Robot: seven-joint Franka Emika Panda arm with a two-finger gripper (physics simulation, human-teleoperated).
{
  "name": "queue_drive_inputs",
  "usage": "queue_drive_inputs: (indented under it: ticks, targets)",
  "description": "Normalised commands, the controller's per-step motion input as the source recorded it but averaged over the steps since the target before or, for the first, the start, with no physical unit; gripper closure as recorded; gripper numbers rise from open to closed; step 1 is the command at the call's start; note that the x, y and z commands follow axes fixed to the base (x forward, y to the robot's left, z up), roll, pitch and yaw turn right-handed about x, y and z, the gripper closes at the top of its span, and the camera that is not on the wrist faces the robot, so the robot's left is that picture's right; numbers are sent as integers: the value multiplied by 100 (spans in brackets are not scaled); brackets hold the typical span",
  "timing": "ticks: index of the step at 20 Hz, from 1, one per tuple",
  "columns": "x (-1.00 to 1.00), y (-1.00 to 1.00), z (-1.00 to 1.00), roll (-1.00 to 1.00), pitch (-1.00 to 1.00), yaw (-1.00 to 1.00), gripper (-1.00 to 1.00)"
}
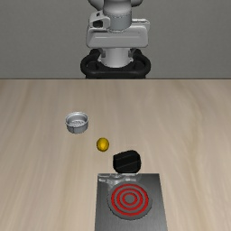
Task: Pick up the lemon and place it on the ramekin with the stove turned on
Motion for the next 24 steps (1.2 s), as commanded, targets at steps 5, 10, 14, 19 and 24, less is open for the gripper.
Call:
queue_drive_inputs:
  ticks: [5,10,14,19,24]
  targets:
    - [0,0,0,0,0,40,-100]
    - [0,0,0,0,0,49,-100]
    - [0,0,0,0,0,45,-100]
    - [0,0,0,0,0,45,-100]
    - [0,0,0,0,0,45,-100]
